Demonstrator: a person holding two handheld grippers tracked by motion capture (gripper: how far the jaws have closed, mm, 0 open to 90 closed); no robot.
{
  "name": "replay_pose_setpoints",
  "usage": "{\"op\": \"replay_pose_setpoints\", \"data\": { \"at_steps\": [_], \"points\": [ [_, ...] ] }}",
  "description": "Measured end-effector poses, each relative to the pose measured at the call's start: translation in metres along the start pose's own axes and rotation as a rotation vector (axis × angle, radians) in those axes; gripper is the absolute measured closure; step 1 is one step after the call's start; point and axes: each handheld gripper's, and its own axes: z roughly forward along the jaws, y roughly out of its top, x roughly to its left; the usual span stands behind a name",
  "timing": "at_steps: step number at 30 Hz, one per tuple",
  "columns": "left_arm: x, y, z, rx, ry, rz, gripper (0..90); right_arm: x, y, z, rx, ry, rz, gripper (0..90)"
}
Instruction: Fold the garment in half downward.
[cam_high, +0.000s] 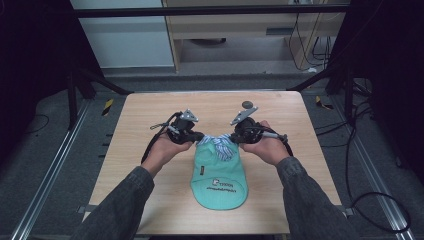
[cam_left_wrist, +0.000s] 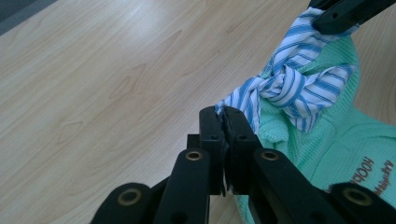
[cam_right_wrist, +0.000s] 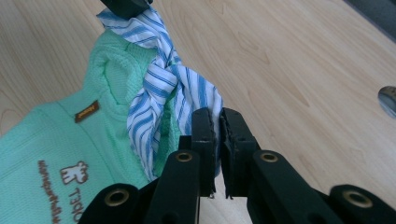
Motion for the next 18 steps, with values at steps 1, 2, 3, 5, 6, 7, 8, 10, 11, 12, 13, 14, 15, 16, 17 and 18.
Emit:
{"op": "replay_pose_setpoints", "data": {
  "at_steps": [1,2,3,5,6,7,8,10,11,12,13,14,15,16,17,18],
  "points": [
    [0.002,0.003,-0.001,-0.001,0.002,0.002,87.5,0.0,0.002,-0.001,-0.001,-0.001,-0.001,84.8],
    [0.002,0.005,-0.002,-0.002,0.005,0.003,87.5,-0.001,0.003,-0.002,-0.001,0.001,-0.004,84.8],
    [0.002,0.005,-0.002,-0.002,0.005,0.003,87.5,-0.001,0.003,-0.002,-0.001,0.001,-0.004,84.8],
    [0.005,0.008,-0.003,0.0,0.011,0.003,87.5,-0.002,0.007,-0.004,-0.003,-0.004,-0.008,84.8],
    [0.007,0.011,-0.003,-0.002,0.012,0.001,87.5,-0.003,0.009,-0.005,-0.004,-0.008,-0.013,84.8],
    [0.007,0.011,-0.003,-0.002,0.012,0.001,87.5,-0.003,0.009,-0.005,-0.004,-0.008,-0.013,84.8],
    [0.008,0.012,-0.003,-0.004,0.012,-0.002,87.5,-0.004,0.01,-0.005,-0.001,-0.01,-0.019,84.8],
    [0.01,0.014,-0.002,0.002,0.019,0.004,87.5,-0.005,0.012,-0.006,-0.006,-0.011,-0.017,84.8],
    [0.01,0.014,-0.002,0.002,0.019,0.004,87.5,-0.005,0.012,-0.006,-0.006,-0.011,-0.017,84.8],
    [0.012,0.015,-0.002,0.002,0.021,0.001,87.5,-0.006,0.013,-0.006,-0.01,-0.011,-0.017,84.8],
    [0.012,0.015,-0.002,0.002,0.021,0.001,87.5,-0.006,0.013,-0.006,-0.01,-0.011,-0.017,84.8],
    [0.012,0.015,-0.001,0.002,0.023,0.005,87.5,-0.006,0.013,-0.006,-0.011,-0.011,-0.017,84.8],
    [0.013,0.015,-0.001,0.002,0.022,0.007,87.5,-0.007,0.013,-0.006,-0.01,-0.011,-0.022,84.8],
    [0.013,0.016,-0.001,0.004,0.025,0.007,87.5,-0.007,0.014,-0.005,-0.014,-0.011,-0.02,84.8],
    [0.013,0.018,-0.001,0.009,0.029,0.013,87.4,-0.008,0.014,-0.005,-0.015,-0.012,-0.018,84.7],
    [0.013,0.019,-0.001,0.011,0.032,0.017,87.5,-0.008,0.014,-0.005,-0.017,-0.013,-0.02,84.7]
  ]
}}
